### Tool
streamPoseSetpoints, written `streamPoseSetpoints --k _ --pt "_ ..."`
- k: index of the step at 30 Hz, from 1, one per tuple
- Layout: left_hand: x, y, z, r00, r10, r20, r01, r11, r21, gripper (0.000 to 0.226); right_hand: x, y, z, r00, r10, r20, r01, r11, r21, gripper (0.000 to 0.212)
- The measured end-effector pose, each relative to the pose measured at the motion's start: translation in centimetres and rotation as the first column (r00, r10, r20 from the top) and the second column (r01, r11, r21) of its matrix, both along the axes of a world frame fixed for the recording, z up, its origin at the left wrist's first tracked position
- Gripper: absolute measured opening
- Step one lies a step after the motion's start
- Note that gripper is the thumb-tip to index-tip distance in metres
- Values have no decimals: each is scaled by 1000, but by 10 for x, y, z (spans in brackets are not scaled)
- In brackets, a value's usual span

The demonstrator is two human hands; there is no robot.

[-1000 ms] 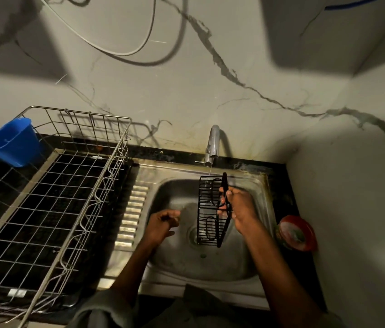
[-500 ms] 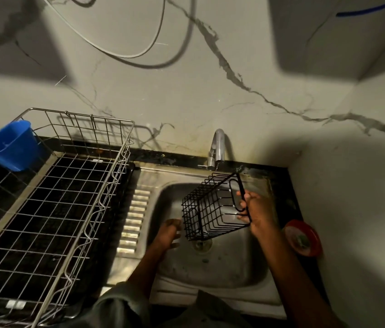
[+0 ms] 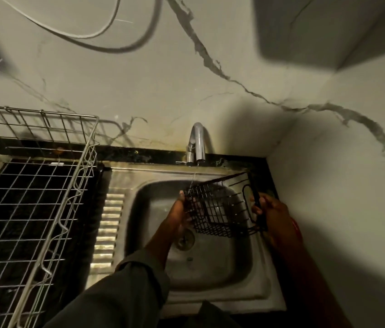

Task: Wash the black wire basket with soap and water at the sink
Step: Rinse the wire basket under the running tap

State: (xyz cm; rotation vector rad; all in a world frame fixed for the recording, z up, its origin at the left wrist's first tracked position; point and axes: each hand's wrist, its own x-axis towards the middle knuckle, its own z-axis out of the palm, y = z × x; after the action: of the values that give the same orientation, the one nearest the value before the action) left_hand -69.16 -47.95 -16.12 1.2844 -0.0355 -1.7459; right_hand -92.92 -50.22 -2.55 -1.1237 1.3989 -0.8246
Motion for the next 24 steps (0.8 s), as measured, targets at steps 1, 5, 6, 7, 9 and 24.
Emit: streamPoseSetpoints --k 1,5,6,7,9,24 --pt "0 -10 -2 1000 -5 -9 5 1000 -7 81 -4 -2 -4 1000 8 -4 -8 999 -32 35" --pt "-3 -41 3 999 26 -35 -28 998 -48 77 -18 -9 -18 997 46 -54 -51 996 -78 45" --pt "-3 -49 2 998 51 -47 -54 997 -62 74 -21 -11 -20 996 55 -76 -62 994 -86 43" --pt "-2 -54 2 995 76 -65 -81 994 -68 69 -25 -12 -23 992 70 -101 -79 993 -93 41" --pt "1 -60 4 987 126 -98 -134 988 -81 56 -30 -14 -26 981 92 -170 -112 987 -113 38" --pt "37 41 -2 919 395 11 -394 918 -34 33 31 -6 -37 987 93 -131 -119 971 -206 25"
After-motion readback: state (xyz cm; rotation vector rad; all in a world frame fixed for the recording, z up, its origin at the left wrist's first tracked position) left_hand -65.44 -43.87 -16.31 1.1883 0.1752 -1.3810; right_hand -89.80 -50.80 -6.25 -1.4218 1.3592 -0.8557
